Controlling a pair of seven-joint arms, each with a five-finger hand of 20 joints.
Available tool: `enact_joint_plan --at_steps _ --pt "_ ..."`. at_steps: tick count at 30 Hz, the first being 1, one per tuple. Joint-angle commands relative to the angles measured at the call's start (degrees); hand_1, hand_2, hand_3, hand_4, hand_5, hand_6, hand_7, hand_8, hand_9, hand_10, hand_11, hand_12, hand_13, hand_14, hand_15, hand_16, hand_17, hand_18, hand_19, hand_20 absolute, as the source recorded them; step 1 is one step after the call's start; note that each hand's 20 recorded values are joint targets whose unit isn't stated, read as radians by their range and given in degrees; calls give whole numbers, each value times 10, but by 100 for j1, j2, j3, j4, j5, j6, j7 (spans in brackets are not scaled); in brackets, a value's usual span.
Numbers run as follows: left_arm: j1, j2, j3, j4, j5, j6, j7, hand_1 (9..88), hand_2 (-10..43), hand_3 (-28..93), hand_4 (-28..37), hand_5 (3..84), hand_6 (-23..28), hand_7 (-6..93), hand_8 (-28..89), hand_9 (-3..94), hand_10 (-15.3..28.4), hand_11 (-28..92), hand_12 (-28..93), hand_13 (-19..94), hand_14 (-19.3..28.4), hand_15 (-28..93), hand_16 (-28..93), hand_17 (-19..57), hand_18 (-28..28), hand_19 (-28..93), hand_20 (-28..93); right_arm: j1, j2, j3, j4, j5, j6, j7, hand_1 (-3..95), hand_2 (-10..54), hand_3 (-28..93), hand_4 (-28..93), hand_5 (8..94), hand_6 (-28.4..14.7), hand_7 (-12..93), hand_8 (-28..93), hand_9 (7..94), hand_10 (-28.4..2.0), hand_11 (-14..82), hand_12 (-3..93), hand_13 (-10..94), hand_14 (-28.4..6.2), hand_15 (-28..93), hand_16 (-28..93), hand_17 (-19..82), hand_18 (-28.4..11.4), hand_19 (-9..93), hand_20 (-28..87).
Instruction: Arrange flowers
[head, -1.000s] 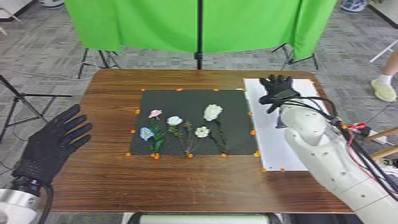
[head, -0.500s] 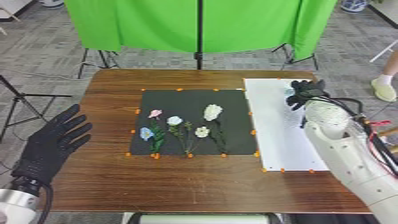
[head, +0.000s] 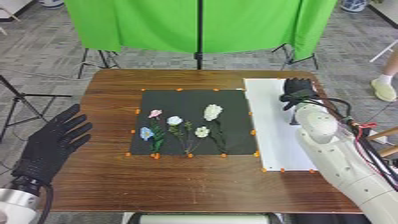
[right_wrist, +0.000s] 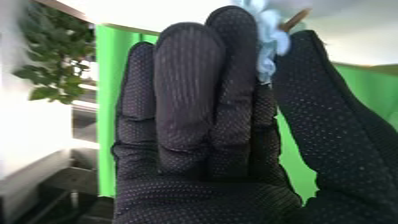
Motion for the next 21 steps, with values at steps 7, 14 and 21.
enact_joint_plan --at_steps 7,14,21 --pt "81 -44 -36 9 15 19 16 252 1 700 -282 245 16 209 -120 201 98 216 151 140 121 329 -7 -118 183 404 70 -1058 262 58 -1821 112 215 -1058 470 -95 823 -283 788 34 355 -105 926 -20 222 351 837 0 534 256 270 -140 705 289" --pt "6 11 12 51 2 -57 -40 253 2 698 -283 245 16 208 -120 201 98 216 151 139 121 329 -7 -118 183 403 70 -1451 134 -60 -2426 33 -26 -1595 463 -95 827 -283 783 36 363 -108 922 -20 220 357 832 1 538 259 270 -139 705 291" --pt "38 59 26 53 -16 -17 -7 253 2 698 -282 245 16 208 -120 200 98 215 152 139 121 328 -6 -118 183 404 71 -1553 174 -152 -2467 2 -309 -1724 462 -95 824 -283 780 37 367 -113 918 -22 216 358 825 0 540 258 267 -140 705 293"
